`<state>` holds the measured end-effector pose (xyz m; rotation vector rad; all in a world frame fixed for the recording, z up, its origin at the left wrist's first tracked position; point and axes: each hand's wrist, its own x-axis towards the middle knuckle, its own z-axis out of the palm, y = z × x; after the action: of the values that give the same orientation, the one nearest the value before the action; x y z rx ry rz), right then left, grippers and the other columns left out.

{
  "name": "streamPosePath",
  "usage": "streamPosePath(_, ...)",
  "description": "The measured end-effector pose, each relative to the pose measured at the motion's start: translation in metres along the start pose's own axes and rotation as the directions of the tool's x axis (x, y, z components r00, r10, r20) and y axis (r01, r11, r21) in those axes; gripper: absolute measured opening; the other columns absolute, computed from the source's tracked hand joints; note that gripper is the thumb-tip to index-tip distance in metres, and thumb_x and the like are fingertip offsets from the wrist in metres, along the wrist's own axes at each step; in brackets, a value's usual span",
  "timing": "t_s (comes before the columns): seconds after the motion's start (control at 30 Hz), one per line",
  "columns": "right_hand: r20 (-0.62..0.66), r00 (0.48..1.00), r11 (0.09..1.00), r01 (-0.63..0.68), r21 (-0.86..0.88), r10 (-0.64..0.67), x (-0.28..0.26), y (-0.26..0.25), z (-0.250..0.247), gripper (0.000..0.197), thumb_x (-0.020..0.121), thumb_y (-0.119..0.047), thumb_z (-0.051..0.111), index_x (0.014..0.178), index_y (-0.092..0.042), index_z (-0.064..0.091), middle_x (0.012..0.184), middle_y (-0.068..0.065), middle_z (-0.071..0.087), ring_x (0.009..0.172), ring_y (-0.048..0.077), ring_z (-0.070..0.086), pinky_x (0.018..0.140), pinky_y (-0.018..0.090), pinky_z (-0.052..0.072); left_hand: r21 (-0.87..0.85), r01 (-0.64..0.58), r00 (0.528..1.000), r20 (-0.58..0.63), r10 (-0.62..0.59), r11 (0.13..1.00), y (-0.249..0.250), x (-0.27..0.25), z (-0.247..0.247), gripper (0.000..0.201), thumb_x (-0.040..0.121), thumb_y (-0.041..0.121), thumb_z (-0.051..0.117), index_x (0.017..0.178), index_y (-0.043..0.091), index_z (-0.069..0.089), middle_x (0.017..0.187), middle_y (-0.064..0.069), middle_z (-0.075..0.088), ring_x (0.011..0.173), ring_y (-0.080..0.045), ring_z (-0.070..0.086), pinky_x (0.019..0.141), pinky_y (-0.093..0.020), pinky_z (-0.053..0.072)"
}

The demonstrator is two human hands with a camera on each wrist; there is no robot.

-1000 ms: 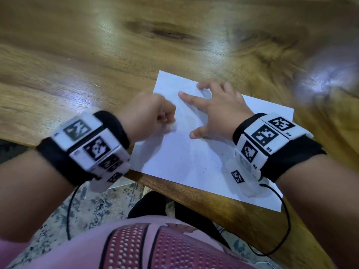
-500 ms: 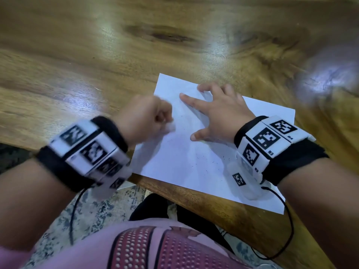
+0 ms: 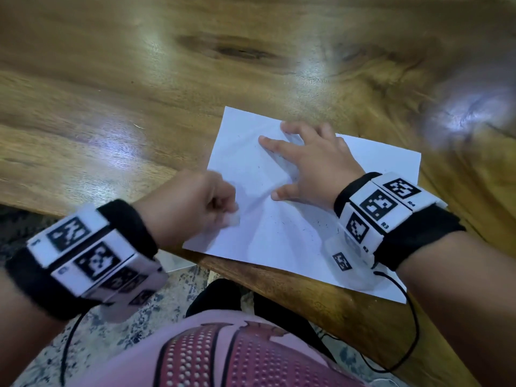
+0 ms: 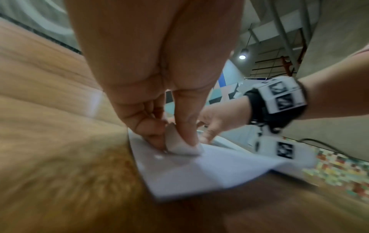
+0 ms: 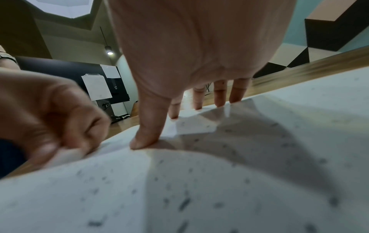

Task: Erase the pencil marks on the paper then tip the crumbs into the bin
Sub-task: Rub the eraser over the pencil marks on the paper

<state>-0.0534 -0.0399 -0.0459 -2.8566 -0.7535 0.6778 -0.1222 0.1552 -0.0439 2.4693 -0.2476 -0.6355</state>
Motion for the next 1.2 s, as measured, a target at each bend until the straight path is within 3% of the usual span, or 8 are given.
streamPosePath(0.07,0.020,1.000,0.999,0.008,-0.040,-0.008,-0.001,0.000,-0.001,0.087,0.073,-0.059,0.064,0.142,-0.049,0.013,0.152,-0.009,0.009,0.131,0.024,0.015,0.108,0.037,0.018,0.013,0.005,0.998,0.064,-0.006,1.000,-0.001,-0.004,0.001,0.008,0.068,0.015,0.075,0.072,0.019,0.068,0.075,0.001,0.064,0.071,-0.016,0.060,0.063,-0.015,0.039)
streamPosePath(0.37,0.084,0.996,0.992,0.019,-0.126,-0.009,-0.002,-0.002,-0.002,0.101,0.068,-0.064,0.065,0.144,-0.046,0.001,0.155,-0.006,-0.001,0.132,0.027,0.011,0.108,0.040,0.019,0.075,-0.080,0.984,-0.155,0.091,0.994,0.026,0.038,-0.001,0.008,0.073,0.018,0.070,0.080,0.014,0.068,0.075,0.001,0.054,0.072,-0.018,0.052,0.062,-0.025,0.033)
streamPosePath(0.57,0.077,0.997,0.993,0.021,-0.115,-0.012,-0.002,-0.002,-0.002,0.100,0.068,-0.063,0.064,0.144,-0.046,0.002,0.155,-0.006,0.000,0.132,0.026,0.011,0.109,0.039,0.018,-0.016,-0.090,0.994,0.065,0.091,0.996,0.008,-0.004,0.013,0.006,0.072,0.019,0.072,0.070,0.017,0.066,0.069,0.011,0.051,0.063,-0.003,0.052,0.061,-0.019,0.038)
streamPosePath(0.67,0.072,0.997,0.994,0.019,-0.110,-0.011,-0.002,-0.002,-0.002,0.100,0.068,-0.063,0.065,0.144,-0.046,0.002,0.155,-0.006,0.000,0.133,0.026,0.011,0.109,0.040,0.018,0.004,-0.077,0.988,-0.132,0.077,0.997,0.014,0.026,-0.002,0.014,0.072,0.026,0.072,0.078,0.014,0.070,0.075,-0.002,0.058,0.063,-0.015,0.052,0.064,-0.024,0.036)
streamPosePath(0.77,0.081,0.997,0.994,0.020,-0.107,-0.011,-0.002,-0.002,-0.002,0.101,0.067,-0.063,0.065,0.143,-0.046,0.002,0.155,-0.006,0.000,0.133,0.026,0.010,0.109,0.039,0.017,0.069,-0.058,0.979,-0.194,0.070,0.996,0.016,0.048,-0.012,0.010,0.075,0.018,0.070,0.081,0.010,0.068,0.074,-0.002,0.054,0.054,0.000,0.042,0.057,-0.023,0.032)
streamPosePath(1.0,0.072,0.997,0.996,0.022,-0.086,-0.015,-0.002,-0.001,-0.002,0.099,0.068,-0.062,0.065,0.144,-0.046,0.003,0.154,-0.007,0.000,0.134,0.025,0.010,0.110,0.038,0.016,-0.018,-0.059,0.996,0.067,0.060,0.998,-0.006,-0.009,0.005,0.011,0.072,0.022,0.072,0.066,0.020,0.064,0.069,0.014,0.053,0.066,0.003,0.054,0.061,-0.008,0.038)
streamPosePath(1.1,0.072,0.997,0.996,0.018,-0.091,-0.012,-0.002,-0.002,-0.003,0.099,0.068,-0.062,0.065,0.144,-0.046,0.003,0.155,-0.007,0.000,0.134,0.026,0.010,0.110,0.039,0.016,0.025,-0.052,0.987,-0.153,0.055,0.998,-0.003,0.013,-0.006,0.013,0.071,0.027,0.074,0.071,0.016,0.068,0.068,0.004,0.056,0.060,-0.006,0.051,0.058,-0.010,0.037)
streamPosePath(1.2,0.075,0.997,0.996,0.016,-0.087,-0.010,-0.002,-0.002,-0.003,0.099,0.068,-0.062,0.065,0.144,-0.047,0.003,0.154,-0.007,0.000,0.134,0.025,0.009,0.110,0.038,0.016,0.027,-0.002,0.969,-0.246,0.008,1.000,-0.002,0.024,-0.009,0.012,0.072,0.025,0.072,0.071,0.015,0.065,0.063,0.012,0.047,0.058,0.002,0.043,0.054,-0.005,0.031)
